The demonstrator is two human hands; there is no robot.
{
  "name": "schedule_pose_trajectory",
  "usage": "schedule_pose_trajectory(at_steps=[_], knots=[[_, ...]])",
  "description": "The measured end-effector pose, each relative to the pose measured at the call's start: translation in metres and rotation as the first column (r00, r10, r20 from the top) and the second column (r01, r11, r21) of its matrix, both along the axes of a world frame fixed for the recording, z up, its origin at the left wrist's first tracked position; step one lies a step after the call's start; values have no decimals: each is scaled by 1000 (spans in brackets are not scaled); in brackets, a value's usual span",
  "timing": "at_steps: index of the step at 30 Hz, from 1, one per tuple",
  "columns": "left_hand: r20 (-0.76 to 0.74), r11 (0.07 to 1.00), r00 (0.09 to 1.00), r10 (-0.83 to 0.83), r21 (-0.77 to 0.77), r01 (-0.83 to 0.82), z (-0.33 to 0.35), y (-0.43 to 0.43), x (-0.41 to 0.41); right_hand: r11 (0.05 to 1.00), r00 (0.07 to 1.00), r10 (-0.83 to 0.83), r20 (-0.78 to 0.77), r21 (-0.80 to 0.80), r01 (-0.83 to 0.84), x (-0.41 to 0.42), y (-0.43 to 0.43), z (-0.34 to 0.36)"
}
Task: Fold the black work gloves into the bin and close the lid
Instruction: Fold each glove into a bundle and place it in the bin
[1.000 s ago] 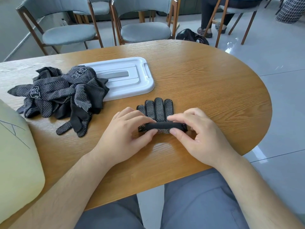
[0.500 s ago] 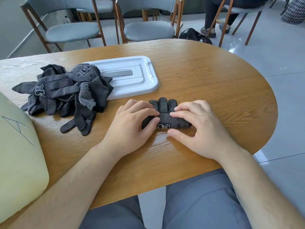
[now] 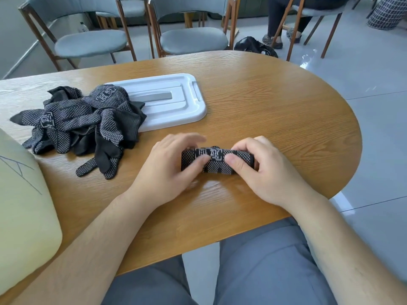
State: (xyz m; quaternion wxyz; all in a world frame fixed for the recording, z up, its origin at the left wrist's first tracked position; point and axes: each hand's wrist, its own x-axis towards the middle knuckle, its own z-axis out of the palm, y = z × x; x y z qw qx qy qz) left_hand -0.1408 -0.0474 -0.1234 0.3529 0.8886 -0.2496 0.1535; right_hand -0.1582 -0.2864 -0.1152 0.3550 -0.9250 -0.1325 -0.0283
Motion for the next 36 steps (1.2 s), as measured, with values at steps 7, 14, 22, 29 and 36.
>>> schedule_pose_trajectory(at_steps=[7, 14, 22, 29, 36], knots=[[47, 980, 998, -35, 199, 25, -3, 1, 12, 984, 990, -142, -24, -110, 139, 30, 6, -1], [6, 974, 1000, 8, 227, -9, -9, 4, 15, 950, 935, -300, -191, -145, 275, 28, 6, 13], [-85, 991, 996, -22, 127, 33, -10, 7, 17, 933, 752, 43, -657, 295, 205, 22, 19, 41], [-122, 963, 975, 186, -173, -205, 9, 1, -14, 857, 765, 111, -635, 450, 249, 15, 25, 36], [-845, 706, 511, -160, -460, -539, 37, -14, -40, 835, 758, 141, -636, 489, 254, 16, 23, 36]])
